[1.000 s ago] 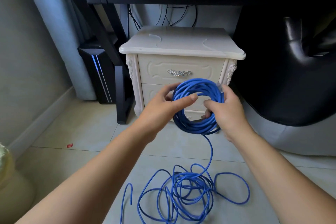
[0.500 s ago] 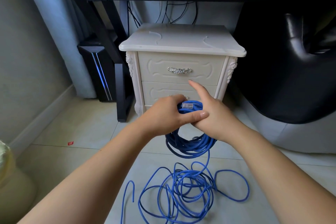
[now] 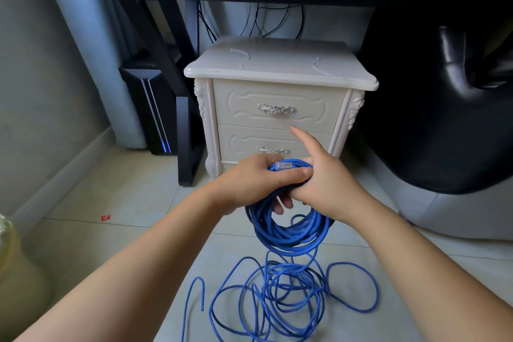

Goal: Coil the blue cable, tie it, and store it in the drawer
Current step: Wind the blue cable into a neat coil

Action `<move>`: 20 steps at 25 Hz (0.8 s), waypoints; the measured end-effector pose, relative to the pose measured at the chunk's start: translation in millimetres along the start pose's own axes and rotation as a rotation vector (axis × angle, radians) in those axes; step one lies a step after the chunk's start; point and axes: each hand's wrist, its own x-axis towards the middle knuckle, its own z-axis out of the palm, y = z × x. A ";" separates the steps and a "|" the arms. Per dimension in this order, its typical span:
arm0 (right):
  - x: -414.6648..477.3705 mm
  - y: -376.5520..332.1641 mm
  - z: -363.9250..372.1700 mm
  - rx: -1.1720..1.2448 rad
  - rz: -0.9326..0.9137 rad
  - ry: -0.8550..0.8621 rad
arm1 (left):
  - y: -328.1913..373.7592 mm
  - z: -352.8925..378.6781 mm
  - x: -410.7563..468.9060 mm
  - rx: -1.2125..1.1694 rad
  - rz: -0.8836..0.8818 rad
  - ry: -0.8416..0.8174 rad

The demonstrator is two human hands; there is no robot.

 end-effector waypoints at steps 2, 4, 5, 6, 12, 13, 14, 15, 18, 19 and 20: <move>3.1 0.7 0.2 -0.049 -0.030 0.005 | -1.5 -0.9 0.8 0.008 -0.009 0.002; 6.6 3.1 -0.6 0.017 -0.020 0.040 | -0.8 0.0 3.0 -0.011 0.027 0.100; 6.9 4.2 -2.1 0.133 0.019 0.044 | 0.3 -0.2 3.8 -0.046 0.052 0.160; 6.8 5.2 -3.4 0.289 0.069 0.021 | 2.1 -1.9 4.0 -0.105 0.075 0.220; 1.0 8.0 0.6 0.851 0.248 -0.250 | 5.3 -16.8 4.8 -0.712 0.061 0.465; 1.0 5.3 5.3 0.892 0.229 -0.215 | 5.5 -15.3 4.8 -0.812 0.063 0.491; 0.7 1.5 9.6 0.936 0.206 -0.148 | 6.2 -12.6 4.8 -0.892 0.063 0.515; 1.2 -1.7 13.4 0.984 0.194 -0.061 | 7.2 -9.3 4.9 -0.932 0.057 0.534; 4.8 -7.0 17.0 1.108 0.251 0.155 | 8.4 3.9 5.5 -0.820 0.016 0.537; 5.9 -6.9 15.2 1.123 0.276 0.203 | 7.1 7.1 5.5 -0.761 -0.002 0.521; 7.0 -6.9 12.7 1.128 0.293 0.239 | 5.6 8.7 5.0 -0.716 -0.020 0.494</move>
